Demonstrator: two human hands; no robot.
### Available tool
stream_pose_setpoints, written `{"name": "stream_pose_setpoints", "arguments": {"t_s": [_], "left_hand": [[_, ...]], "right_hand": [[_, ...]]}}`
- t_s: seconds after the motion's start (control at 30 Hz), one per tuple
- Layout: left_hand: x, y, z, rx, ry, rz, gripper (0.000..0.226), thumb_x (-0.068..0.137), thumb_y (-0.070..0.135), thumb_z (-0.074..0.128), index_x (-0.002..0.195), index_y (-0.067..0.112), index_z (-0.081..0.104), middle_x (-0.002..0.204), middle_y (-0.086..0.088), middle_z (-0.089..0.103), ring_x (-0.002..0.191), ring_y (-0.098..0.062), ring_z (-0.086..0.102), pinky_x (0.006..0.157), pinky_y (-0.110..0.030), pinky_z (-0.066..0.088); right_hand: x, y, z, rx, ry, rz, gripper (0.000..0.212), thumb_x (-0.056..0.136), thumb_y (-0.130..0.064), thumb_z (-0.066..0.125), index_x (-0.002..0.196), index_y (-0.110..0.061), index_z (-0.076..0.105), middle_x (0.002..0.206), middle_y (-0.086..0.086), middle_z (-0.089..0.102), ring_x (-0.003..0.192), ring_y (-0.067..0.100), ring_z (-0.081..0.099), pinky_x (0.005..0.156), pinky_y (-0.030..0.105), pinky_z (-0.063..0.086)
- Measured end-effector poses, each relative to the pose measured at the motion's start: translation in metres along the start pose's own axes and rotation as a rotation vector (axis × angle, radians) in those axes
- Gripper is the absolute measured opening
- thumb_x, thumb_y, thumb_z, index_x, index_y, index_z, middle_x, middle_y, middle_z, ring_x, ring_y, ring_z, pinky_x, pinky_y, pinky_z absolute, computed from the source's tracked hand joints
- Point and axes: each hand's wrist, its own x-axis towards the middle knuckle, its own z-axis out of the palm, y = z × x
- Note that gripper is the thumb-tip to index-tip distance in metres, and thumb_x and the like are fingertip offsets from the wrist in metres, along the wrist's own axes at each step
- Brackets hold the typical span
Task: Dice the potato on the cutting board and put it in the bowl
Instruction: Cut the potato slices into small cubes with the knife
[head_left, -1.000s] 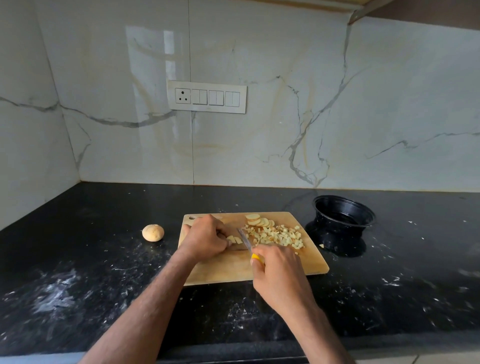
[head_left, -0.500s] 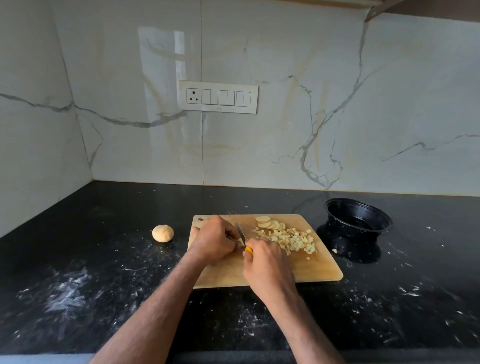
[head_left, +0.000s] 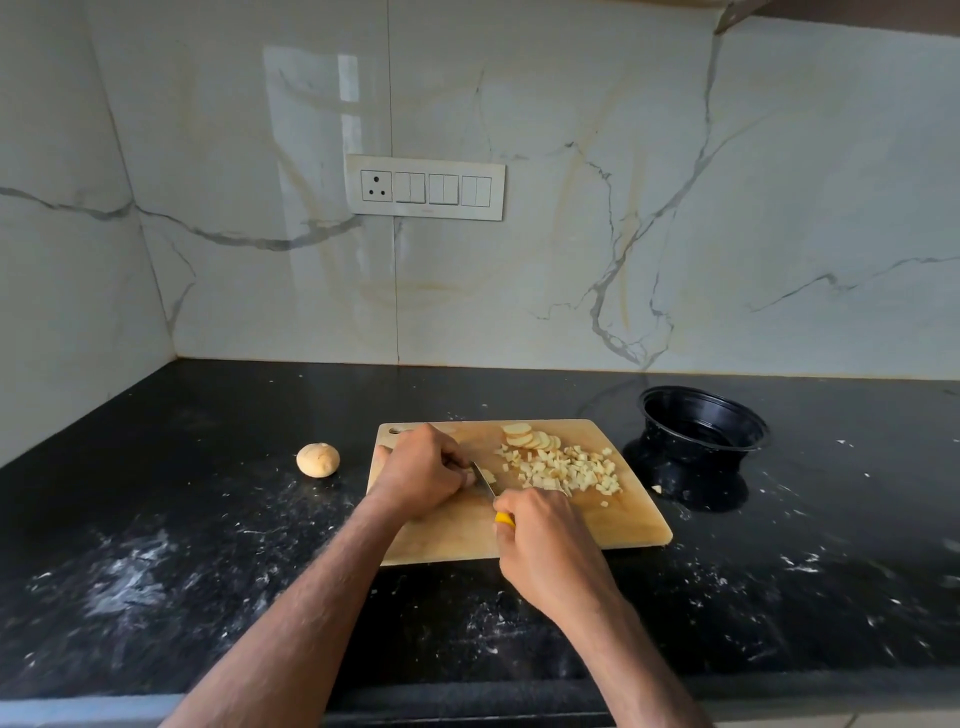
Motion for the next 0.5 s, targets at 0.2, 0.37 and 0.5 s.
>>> {"name": "stream_pose_setpoints", "arguments": {"t_s": [0.2, 0.37, 0.5], "left_hand": [[0.0, -0.003, -0.004, 0.083, 0.017, -0.021, 0.008, 0.079, 0.039, 0.084, 0.082, 0.034, 0.079, 0.074, 0.024, 0.066, 0.087, -0.004, 0.055, 0.088, -0.043, 0.034], [0.0, -0.005, -0.009, 0.011, -0.06, -0.002, 0.01, 0.081, 0.021, 0.082, 0.087, 0.029, 0.081, 0.081, 0.022, 0.071, 0.091, -0.007, 0.063, 0.097, -0.052, 0.047], [0.0, -0.003, -0.01, 0.02, -0.046, -0.011, 0.008, 0.082, 0.022, 0.081, 0.087, 0.028, 0.082, 0.083, 0.019, 0.073, 0.091, -0.008, 0.063, 0.098, -0.051, 0.045]], "right_hand": [[-0.012, 0.006, -0.02, 0.007, 0.039, 0.048, 0.011, 0.094, -0.02, 0.065, 0.088, -0.025, 0.073, 0.075, -0.012, 0.066, 0.056, -0.001, 0.049, 0.046, 0.009, 0.035], [0.002, -0.003, -0.014, 0.059, 0.138, 0.055, 0.01, 0.095, -0.022, 0.065, 0.097, -0.023, 0.075, 0.085, -0.012, 0.07, 0.067, 0.0, 0.057, 0.054, 0.009, 0.039], [0.016, -0.012, 0.003, 0.056, 0.157, 0.051, 0.016, 0.097, -0.025, 0.062, 0.107, -0.02, 0.074, 0.087, -0.01, 0.068, 0.069, 0.002, 0.053, 0.05, 0.008, 0.036]]}}
